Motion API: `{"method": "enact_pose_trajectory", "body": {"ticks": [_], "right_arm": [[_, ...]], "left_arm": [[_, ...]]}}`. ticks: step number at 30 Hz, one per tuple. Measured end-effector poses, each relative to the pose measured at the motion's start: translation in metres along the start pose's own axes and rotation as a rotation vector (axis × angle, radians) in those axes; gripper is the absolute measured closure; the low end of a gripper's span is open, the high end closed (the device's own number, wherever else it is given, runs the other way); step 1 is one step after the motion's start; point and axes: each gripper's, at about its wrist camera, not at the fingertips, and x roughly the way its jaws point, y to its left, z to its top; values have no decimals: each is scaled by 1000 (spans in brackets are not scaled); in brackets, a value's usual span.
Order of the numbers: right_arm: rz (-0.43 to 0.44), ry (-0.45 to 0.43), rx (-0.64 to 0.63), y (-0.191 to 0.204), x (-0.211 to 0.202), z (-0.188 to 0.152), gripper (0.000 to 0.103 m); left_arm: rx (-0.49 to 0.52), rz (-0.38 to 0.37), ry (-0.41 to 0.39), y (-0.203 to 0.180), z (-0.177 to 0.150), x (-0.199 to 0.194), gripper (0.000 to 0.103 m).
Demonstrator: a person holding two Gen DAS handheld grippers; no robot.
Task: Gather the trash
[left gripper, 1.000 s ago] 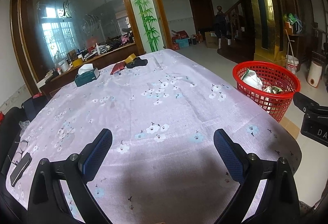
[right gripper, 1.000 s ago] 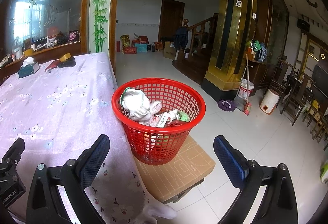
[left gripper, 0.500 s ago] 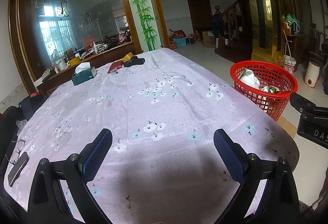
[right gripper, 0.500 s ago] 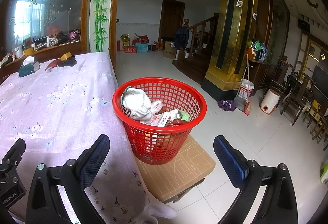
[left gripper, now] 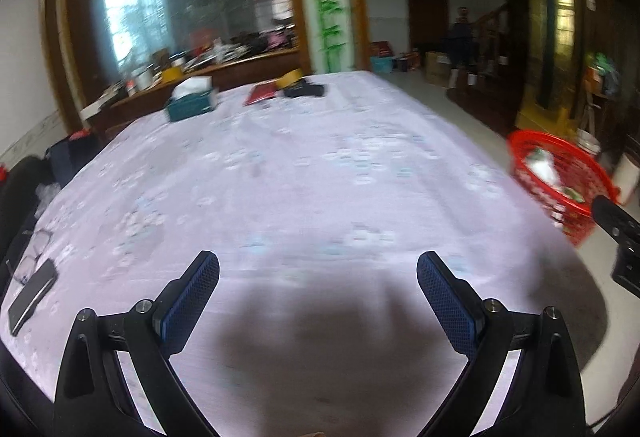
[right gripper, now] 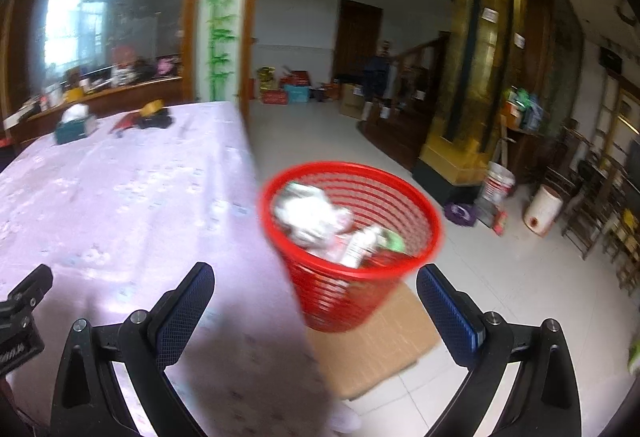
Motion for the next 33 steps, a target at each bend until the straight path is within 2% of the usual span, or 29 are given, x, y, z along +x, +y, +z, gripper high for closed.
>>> {"method": "enact_pose_trajectory", "body": {"ticks": [3, 7, 11, 15, 18, 22, 33], "right_arm": [[127, 44, -53, 37, 11, 14, 1], [291, 149, -114, 96, 38, 27, 1], [354, 230, -186, 161, 68, 30, 1], [387, 336, -218, 209, 98, 24, 1], [377, 361, -231, 229, 111, 20, 1], [366, 395, -213, 243, 125, 21, 0], [365, 395, -241, 253, 127, 25, 0]], "left_arm": [[-52, 55, 72, 40, 4, 19, 5], [-141, 52, 190, 99, 2, 50, 5], [-198, 46, 264, 144, -8, 73, 5], [-199, 83, 318, 171, -14, 89, 5], [-221, 46, 357, 185, -18, 99, 5], [-224, 27, 369, 194, -15, 105, 5], [-208, 15, 354, 195, -13, 108, 0]]}}
